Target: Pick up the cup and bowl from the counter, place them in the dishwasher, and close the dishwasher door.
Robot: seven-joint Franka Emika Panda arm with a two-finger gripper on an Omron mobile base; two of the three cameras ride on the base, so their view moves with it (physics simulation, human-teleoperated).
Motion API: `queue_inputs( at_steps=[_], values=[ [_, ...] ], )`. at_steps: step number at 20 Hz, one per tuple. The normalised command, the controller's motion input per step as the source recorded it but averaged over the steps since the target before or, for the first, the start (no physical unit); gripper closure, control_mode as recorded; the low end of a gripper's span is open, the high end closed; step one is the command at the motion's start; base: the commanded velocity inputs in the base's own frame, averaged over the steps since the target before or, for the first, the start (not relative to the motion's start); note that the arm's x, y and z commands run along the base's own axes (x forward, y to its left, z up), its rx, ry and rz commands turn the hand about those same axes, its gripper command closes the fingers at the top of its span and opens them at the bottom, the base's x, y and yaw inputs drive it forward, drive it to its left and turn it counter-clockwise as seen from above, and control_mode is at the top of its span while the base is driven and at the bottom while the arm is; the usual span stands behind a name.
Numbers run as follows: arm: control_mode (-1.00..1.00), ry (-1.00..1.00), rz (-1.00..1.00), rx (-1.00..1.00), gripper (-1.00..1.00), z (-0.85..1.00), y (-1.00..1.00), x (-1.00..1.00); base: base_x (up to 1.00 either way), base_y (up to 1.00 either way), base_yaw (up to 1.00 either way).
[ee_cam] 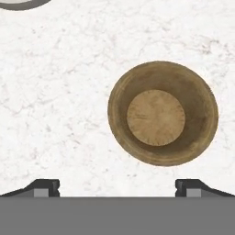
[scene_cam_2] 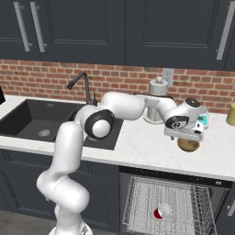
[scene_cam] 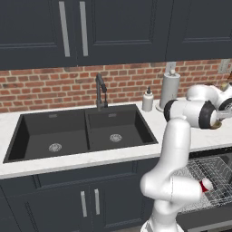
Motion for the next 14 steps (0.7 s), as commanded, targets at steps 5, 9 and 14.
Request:
queue_inputs(
  at_steps=[5,9,14],
  values=[
    [-1.00,0.02,0.00,0.00,-1.00,0.00,0.00,0.15,0.00,0.00,0.00],
    [-1.00,0.04,0.00,0.00,-1.00,-0.09,0.00,0.33,0.00,0.00,0.00],
    [-1.00,0.07,0.00,0.00,-1.00,-0.25,0.04,0.29,0.00,0.00,0.00]
  ],
)
